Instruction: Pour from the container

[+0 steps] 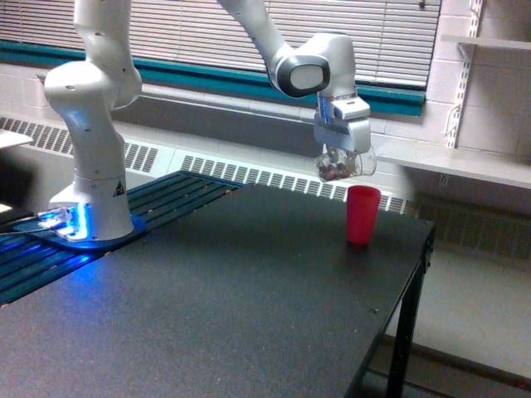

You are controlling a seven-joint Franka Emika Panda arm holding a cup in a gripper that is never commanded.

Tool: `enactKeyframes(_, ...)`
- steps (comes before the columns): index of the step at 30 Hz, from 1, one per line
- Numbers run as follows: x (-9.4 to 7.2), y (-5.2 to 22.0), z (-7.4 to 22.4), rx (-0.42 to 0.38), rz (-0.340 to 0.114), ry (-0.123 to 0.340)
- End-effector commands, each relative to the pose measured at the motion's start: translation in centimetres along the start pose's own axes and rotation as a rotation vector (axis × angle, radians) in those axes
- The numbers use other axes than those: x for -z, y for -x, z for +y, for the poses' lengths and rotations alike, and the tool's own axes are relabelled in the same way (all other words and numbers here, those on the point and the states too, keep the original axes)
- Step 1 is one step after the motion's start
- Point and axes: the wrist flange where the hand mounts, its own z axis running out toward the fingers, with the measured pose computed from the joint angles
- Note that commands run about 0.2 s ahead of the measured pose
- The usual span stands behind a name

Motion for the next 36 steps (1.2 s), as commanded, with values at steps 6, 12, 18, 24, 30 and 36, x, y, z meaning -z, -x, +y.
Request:
enactKeyframes(6,-1.0,1.0,0.5,0.035,-0.041,0.036)
enactKeyframes(12,-1.9,1.7,0.2,0.046,-0.071,0.051)
enactKeyframes(18,-2.6,2.0,-0.1,0.057,-0.094,0.064)
enactKeyframes(24,-3.2,1.9,-0.4,0.062,-0.106,0.077)
enactKeyframes(30,-3.4,1.5,-0.8,0.069,-0.106,0.086)
enactKeyframes(36,-3.3,0.9,-1.0,0.066,-0.097,0.086)
